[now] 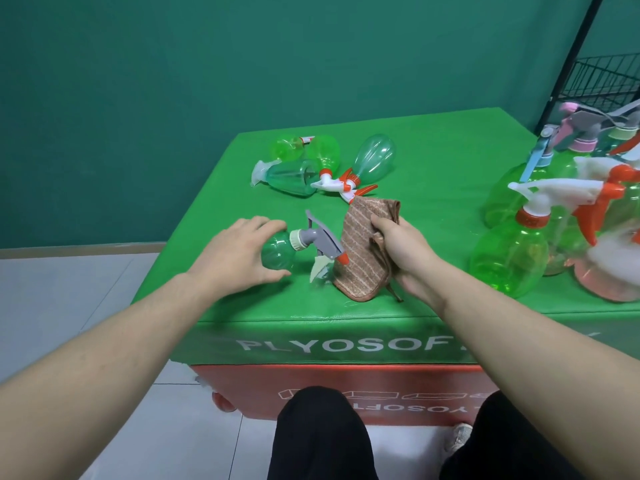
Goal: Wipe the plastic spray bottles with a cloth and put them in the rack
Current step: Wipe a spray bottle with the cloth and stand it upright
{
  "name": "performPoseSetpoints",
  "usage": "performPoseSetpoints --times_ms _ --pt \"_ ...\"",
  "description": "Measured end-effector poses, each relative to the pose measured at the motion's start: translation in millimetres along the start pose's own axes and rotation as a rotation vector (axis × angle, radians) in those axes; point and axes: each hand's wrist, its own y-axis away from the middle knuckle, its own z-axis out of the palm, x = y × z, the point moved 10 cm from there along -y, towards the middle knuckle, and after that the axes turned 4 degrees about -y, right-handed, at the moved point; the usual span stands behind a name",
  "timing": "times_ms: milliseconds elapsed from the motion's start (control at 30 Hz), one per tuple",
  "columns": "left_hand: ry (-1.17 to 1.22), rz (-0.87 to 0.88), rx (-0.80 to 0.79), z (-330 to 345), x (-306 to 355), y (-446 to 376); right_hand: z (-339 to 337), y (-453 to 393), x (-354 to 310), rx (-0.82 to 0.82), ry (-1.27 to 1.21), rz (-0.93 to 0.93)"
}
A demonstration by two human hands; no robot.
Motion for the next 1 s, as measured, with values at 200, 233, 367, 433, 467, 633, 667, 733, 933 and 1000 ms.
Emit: performPoseSetpoints --times_ms 200,233,367,433,467,633,667,733,933,1000 --pt "0.007 0.028 -0.015 11.9 9.1 4.9 32.5 -2.8 -3.1 -0.065 0.114 -0.052" --pt "0.019 0.019 -0.011 12.8 8.6 4.2 37.9 -3.5 -2.9 -0.083 0.106 -0.046" --pt "0.034 -0.003 -0.009 13.8 5.4 0.2 57.1 -6.1 -2.4 -0.161 0.077 -0.012" --pt "0.057 -0.019 -0.013 14.5 1.1 -1.5 63.4 -7.3 -2.8 -0.185 0.079 -0.016" --pt "0.067 -0.026 -0.013 15.2 -1.2 -2.0 65.7 -7.6 -2.4 -0.197 0.071 -0.015" --pt "0.114 -0.064 -0.015 18.6 -7.9 -7.0 62.6 -8.0 6.3 -0.207 -0.042 0.016" --pt "0.124 -0.070 -0.011 18.2 -9.1 -7.9 60.3 -7.5 9.2 -0.204 -0.067 0.024" --pt "0.157 -0.106 -0.003 16.6 -13.4 -8.8 53.8 -6.0 14.3 -0.200 -0.104 0.034" --pt "0.193 -0.159 0.015 14.3 -18.5 -10.6 39.5 -6.3 13.2 -0.176 -0.078 0.021" --pt "0.198 -0.150 0.017 13.4 -18.1 -10.5 47.7 -10.4 9.9 -0.186 -0.075 0.012"
